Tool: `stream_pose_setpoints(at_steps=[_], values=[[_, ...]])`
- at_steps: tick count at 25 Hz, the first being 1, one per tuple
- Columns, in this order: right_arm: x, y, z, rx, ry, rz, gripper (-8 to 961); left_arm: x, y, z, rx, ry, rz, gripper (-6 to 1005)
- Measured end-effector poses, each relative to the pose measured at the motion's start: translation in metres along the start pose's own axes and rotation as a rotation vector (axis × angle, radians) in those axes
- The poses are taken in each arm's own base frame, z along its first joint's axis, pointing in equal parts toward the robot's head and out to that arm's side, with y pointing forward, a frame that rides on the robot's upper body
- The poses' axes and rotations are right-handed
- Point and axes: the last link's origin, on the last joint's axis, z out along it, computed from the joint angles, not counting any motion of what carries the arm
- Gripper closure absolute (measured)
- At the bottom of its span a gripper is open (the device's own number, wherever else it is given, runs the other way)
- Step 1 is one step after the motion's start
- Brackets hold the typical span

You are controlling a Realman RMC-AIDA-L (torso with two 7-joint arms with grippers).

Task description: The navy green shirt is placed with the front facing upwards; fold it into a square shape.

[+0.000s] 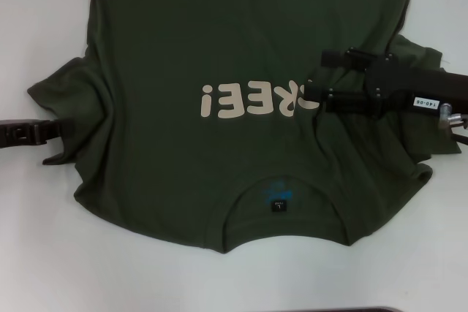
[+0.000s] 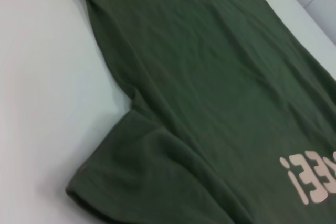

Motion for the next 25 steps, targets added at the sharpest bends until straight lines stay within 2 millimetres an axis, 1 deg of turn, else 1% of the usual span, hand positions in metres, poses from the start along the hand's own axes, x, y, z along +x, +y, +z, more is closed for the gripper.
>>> stream_pose_setpoints(at_steps=[4,9,14,21,22,23,25], values=[[0.001,0.0,-0.001,0.001,0.0,0.0,12,0.004,0.002,0.001,-0.009,0.007,-0.037,996],[0.002,0.001,-0.001,0.001,0.0,0.001,13,0.012,0.009,0.004,-0.053,0.034,-0.093,989],[0.002,0.002,-0.001,-0.002,-0.001,0.002,13,0.019,0.019,0.011,-0.098,0.04,-0.123,983],[0.002,0.002,-0.001,-0.009,-0.003,-0.001,12,0.026,0.039,0.031,-0.163,0.034,-0.118,973],[0.002,0.003,0.0,-0.009,-0.004,-0.001,12,0.026,0.039,0.031,-0.163,0.034,-0.118,972],[0.001,0.003,0.0,-0.01,-0.004,-0.001,12,0.027,0.047,0.039,-0.185,0.035,-0.116,970],[0.002,0.003,0.0,-0.011,-0.004,0.0,12,0.027,0.049,0.042,-0.191,0.037,-0.117,968]])
